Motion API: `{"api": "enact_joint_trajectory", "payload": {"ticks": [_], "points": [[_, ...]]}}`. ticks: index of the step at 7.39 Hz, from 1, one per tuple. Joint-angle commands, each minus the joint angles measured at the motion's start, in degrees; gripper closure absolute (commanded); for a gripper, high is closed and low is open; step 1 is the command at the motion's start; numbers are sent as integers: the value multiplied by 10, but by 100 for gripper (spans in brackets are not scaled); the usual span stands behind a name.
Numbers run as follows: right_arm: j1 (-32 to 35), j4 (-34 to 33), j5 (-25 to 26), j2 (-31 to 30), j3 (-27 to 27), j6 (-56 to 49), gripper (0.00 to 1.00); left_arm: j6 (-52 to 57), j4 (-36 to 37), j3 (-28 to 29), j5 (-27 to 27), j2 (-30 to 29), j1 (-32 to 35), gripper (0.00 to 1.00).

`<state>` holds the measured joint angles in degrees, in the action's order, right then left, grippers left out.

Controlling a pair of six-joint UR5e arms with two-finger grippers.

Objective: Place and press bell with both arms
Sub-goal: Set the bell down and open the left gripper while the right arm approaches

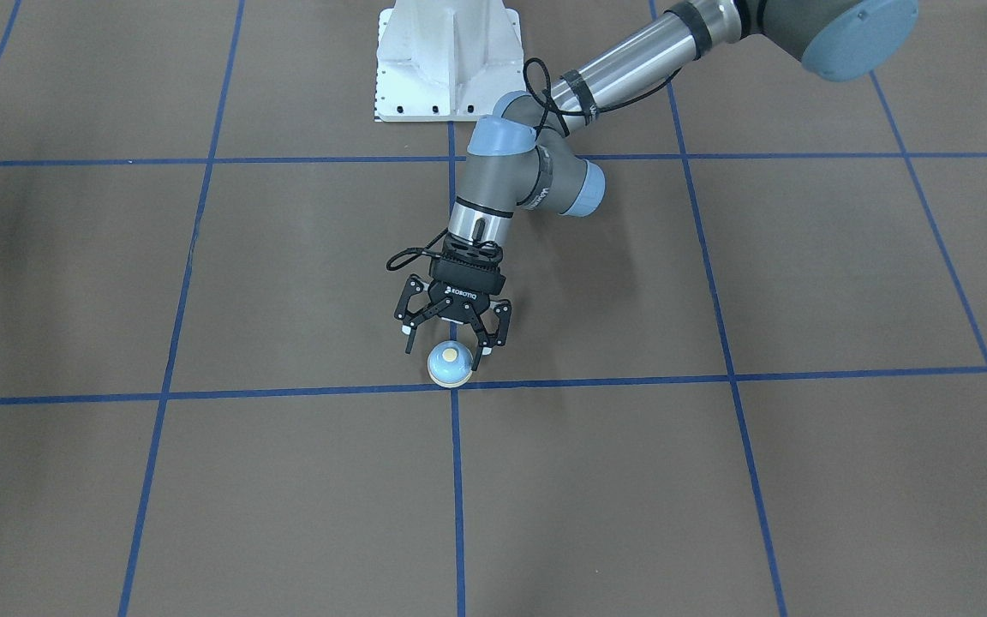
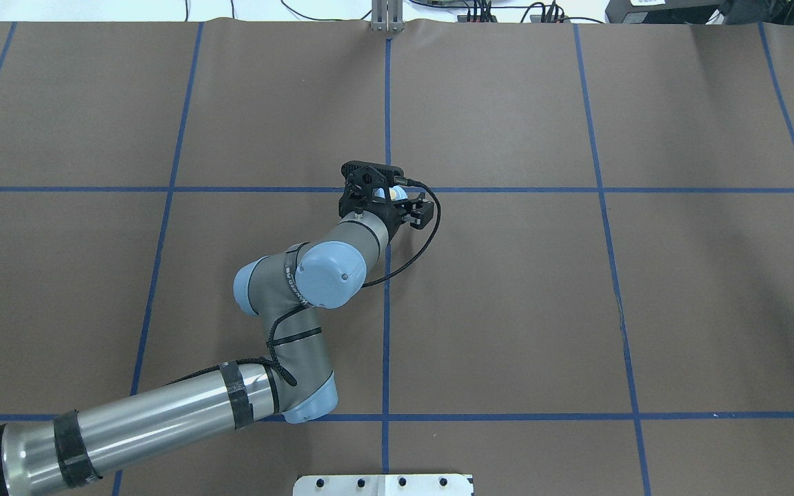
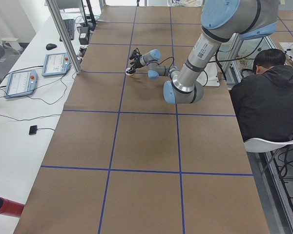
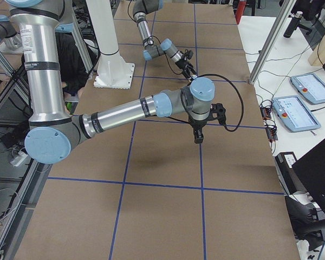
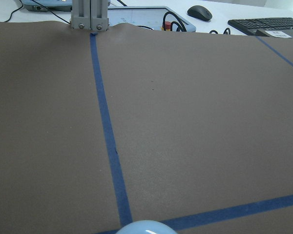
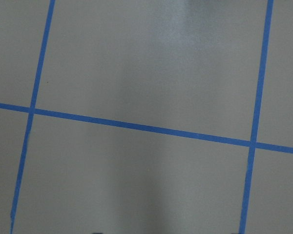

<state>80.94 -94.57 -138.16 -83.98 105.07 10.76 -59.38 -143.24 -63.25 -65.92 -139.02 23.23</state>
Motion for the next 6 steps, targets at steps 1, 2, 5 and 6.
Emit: {"api": "enact_joint_trajectory", "payload": {"ticks": [1, 2, 5, 6], "points": [[-74, 1, 3, 56, -7, 77, 68, 52, 4, -22, -26, -4, 27, 0], [-95, 1, 3, 97, -22, 128, 83, 52, 9, -22, -60, -4, 52, 0], [-181, 2, 57, 176, -41, 219, 100, 53, 54, -21, -178, 4, 127, 0], [-199, 2, 69, 205, -54, 254, 100, 53, 66, -21, -204, 13, 147, 0]]}}
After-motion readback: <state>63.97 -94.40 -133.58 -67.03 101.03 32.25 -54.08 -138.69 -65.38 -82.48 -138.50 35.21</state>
